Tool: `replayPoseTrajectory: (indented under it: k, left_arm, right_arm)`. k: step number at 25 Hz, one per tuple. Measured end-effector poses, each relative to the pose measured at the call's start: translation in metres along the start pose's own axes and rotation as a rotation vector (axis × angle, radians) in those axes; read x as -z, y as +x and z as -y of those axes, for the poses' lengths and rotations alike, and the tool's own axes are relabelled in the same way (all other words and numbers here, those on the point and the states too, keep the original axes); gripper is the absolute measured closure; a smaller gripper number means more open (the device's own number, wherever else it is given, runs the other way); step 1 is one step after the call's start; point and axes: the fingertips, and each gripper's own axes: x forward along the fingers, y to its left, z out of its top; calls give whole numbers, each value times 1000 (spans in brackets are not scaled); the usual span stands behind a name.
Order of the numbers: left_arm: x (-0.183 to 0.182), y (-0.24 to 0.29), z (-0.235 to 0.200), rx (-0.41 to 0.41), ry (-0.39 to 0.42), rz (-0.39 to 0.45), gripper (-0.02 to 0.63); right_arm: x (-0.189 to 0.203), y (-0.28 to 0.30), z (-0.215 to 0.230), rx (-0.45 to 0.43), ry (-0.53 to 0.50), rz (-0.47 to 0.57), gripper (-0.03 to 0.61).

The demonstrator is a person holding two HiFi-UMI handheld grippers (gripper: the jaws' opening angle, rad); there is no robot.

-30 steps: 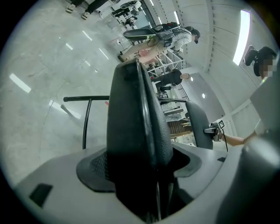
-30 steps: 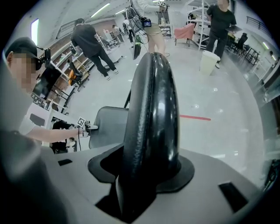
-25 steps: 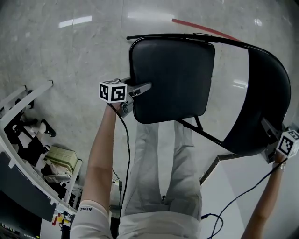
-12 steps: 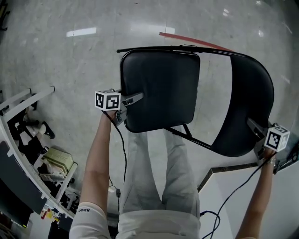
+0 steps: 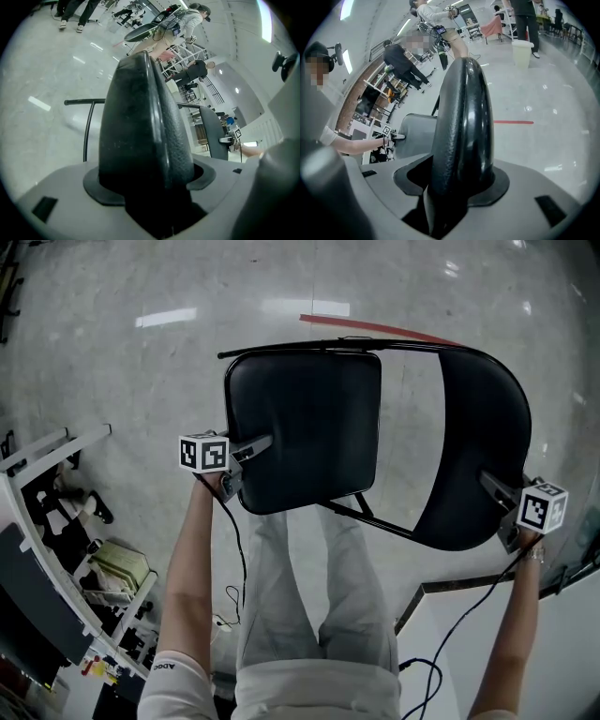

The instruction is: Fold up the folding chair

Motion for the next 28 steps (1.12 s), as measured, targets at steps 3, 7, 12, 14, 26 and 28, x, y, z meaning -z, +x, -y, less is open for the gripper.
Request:
replayPoseTrajectory:
  k: [3, 7, 12, 14, 26, 28]
  left_arm:
    - [1, -1, 3, -11, -8, -2, 264]
    - [3, -2, 6, -26, -40, -17, 264]
    - [5, 3, 12, -42, -51, -31, 264]
    - [4, 6, 16, -50, -48, -31, 264]
    - [3, 13, 94, -9, 49, -72, 265]
    - [6, 13, 110, 3, 94, -104, 265]
  right_arm:
    - [1, 1, 4, -1, -3, 6, 362]
    - [0, 0, 4, 10, -14, 8, 359]
    - [2, -2, 8, 24, -31, 10, 359]
    - [1, -4, 7, 34, -37, 6, 359]
    - [-11, -59, -12, 47, -74, 37, 359]
    - [-16, -72, -24, 1, -59, 65, 359]
